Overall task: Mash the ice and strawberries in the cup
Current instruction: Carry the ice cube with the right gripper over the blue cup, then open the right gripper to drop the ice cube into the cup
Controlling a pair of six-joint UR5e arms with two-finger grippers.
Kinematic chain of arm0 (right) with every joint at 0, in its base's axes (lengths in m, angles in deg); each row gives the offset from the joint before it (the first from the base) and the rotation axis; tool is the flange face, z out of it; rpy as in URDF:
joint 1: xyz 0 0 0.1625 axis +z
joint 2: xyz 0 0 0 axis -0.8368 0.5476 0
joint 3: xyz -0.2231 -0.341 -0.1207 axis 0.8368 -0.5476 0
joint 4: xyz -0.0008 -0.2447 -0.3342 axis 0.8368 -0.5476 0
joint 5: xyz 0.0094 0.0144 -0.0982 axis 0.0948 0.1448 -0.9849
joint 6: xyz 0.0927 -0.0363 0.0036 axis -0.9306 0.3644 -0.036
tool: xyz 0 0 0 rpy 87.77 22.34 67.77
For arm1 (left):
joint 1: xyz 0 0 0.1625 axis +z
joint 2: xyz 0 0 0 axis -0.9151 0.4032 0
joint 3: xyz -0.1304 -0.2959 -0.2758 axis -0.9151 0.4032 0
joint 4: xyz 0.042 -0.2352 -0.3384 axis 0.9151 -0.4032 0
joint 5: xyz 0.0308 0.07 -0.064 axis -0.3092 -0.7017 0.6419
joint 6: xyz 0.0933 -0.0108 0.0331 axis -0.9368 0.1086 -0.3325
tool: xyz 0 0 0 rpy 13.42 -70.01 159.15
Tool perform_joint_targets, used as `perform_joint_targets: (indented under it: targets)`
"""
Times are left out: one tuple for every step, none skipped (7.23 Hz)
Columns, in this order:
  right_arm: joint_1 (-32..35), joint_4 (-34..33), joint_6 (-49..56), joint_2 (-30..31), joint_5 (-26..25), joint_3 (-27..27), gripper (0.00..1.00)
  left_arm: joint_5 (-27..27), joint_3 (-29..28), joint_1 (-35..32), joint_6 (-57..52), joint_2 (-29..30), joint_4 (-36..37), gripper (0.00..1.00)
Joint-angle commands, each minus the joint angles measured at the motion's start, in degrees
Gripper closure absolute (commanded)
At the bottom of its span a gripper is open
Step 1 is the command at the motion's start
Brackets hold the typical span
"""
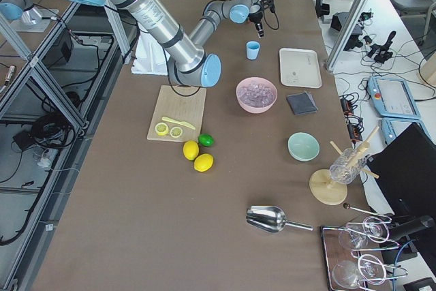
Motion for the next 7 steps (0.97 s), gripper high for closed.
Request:
perform_joint_targets:
  targets:
    - [-1.5, 1.6, -0.3, -0.5, -3.0, -2.5, 1.0, 0.0, -0.2, 0.2, -0.1, 0.0, 0.1, 0.03]
    - [-2.8, 1.7, -0.2, 0.0, -3.9, -3.7, 1.0, 0.0, -0.6, 0.5, -0.1, 0.1, 0.0, 0.03]
    - [-3.1, 1.6, -0.2, -0.5, -4.5, -3.7, 1.0, 0.1, -0.5, 0.6, -0.1, 0.3, 0.0, 0.03]
    - [-3.6, 1.6, 0.3, 0.0, -4.6, -3.8, 1.0, 0.0, -0.2, 0.6, 0.1, 0.4, 0.0, 0.03]
    - [-3.6, 1.6, 0.4, -0.1, -4.6, -3.7, 1.0, 0.0, -0.3, 0.6, 0.0, 0.4, 0.1, 0.03]
    - [-3.6, 1.6, 0.3, 0.2, -4.6, -3.6, 1.0, 0.0, -0.7, 0.6, 0.0, 0.4, 0.1, 0.03]
    - [-4.0, 1.7, -0.4, 1.3, -4.8, -3.6, 1.0, 0.0, -0.5, 0.6, 0.1, 0.7, 0.1, 0.03]
